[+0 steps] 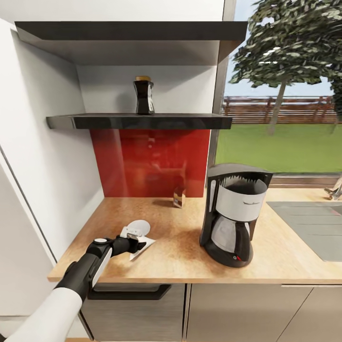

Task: Set up a coffee station on the kitchen countertop: keep the coffee maker on the countertop, move the bottle of coffee from the kitchen shelf to the counter next to the coffee maker, place a paper coffee filter on top of the coffee maker, put the saucer next to the coffee maker with the coffee cup on the saucer, and place the electric kettle next to the coffee maker.

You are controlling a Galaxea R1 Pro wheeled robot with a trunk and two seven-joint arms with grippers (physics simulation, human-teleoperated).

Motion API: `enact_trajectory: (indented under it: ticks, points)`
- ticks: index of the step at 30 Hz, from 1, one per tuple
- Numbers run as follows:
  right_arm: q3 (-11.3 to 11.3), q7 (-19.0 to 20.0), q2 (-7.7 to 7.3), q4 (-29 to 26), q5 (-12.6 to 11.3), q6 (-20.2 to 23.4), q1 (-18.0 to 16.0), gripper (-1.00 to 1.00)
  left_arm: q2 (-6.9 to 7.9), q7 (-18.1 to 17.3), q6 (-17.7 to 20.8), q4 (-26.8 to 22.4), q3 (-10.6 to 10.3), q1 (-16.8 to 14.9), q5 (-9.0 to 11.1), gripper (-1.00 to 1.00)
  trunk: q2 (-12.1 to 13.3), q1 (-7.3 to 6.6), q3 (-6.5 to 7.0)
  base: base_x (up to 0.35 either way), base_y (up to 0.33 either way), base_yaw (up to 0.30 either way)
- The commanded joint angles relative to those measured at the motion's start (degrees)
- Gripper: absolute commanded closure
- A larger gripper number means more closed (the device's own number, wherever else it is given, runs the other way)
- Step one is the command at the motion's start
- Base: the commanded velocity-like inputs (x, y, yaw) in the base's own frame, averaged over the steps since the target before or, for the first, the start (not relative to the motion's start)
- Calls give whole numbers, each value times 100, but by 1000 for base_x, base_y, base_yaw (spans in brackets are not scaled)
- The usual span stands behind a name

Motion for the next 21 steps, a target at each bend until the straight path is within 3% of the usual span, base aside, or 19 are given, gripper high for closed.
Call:
enact_trajectory:
  ticks: [1, 9, 14, 21]
  points:
    - [-5, -2, 1, 0, 1, -14, -3, -100, 2, -18, 24, -3, -9, -4, -18, -100, -13, 4, -13, 18, 0, 0]
    - [9, 3, 8, 0, 15, -4, -3, -100, -41, -15, -4, 260, -16, -4, -18, -100, -13, 4, -13, 3, 0, 0]
    - [2, -5, -4, 32, 14, -5, -3, -100, -63, -7, -226, 293, -16, -4, -39, -100, -13, 4, -13, 0, 0, 0]
    - [-12, -11, -52, 1169, 1, -27, -3, -100, -74, -4, -333, 305, -16, 46, -65, -100, -13, 4, -13, 0, 0, -6]
